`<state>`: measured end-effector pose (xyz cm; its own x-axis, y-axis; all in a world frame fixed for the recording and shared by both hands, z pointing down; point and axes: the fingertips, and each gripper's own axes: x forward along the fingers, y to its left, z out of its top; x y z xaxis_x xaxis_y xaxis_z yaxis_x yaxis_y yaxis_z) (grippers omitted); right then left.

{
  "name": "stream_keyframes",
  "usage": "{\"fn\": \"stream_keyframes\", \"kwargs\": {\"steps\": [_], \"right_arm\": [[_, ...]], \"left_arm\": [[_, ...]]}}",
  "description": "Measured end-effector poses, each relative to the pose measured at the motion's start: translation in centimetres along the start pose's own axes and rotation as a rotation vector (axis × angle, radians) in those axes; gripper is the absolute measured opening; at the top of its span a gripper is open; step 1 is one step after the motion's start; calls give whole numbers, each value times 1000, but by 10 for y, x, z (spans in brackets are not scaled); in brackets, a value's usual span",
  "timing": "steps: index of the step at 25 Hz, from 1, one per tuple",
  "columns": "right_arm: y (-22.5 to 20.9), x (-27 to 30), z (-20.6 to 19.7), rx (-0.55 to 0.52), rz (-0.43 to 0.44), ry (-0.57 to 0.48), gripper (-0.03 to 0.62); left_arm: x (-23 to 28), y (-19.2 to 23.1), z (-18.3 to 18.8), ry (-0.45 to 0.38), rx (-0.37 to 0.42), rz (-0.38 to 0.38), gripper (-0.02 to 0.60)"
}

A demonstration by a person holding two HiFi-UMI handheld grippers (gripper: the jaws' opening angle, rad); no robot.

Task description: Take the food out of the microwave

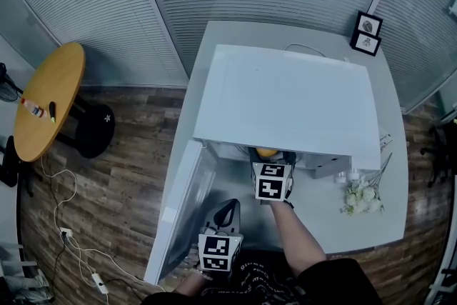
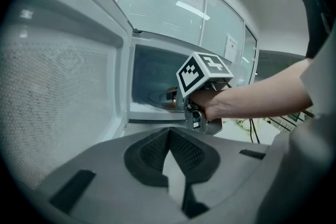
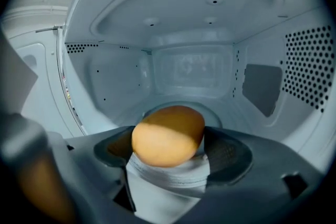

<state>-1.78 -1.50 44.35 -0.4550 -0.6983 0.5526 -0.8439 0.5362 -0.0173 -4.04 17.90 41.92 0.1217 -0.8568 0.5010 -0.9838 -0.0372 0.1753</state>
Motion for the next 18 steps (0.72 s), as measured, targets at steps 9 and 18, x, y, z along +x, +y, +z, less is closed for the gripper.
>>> {"fn": "stream_keyframes", "kwargs": {"steps": [9,18], "right_arm": [[-1,-7,11,-17,28,-43,397],[0,-27,17,-70,61,-76,397]], "left_arm": [[-1,-1,-1,3,2,1,8],[-2,-7,-2,-13,1,-3,8]]}}
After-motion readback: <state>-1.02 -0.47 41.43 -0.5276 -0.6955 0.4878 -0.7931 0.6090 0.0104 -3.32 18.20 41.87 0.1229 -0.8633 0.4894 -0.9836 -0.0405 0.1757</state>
